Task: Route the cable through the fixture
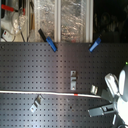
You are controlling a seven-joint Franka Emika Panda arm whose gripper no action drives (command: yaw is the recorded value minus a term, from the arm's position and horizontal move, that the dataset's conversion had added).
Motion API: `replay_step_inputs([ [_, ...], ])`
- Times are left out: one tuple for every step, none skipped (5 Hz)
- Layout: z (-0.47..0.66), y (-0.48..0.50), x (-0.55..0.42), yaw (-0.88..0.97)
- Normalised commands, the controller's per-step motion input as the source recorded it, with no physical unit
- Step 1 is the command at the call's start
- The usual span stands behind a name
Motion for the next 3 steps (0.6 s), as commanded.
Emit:
replay_step_inputs([
  [0.03,-0.021,-0.037,-0.55],
  [0.0,0.019,-0.013,-0.13],
  [0.19,0.328,-0.156,-0.09],
])
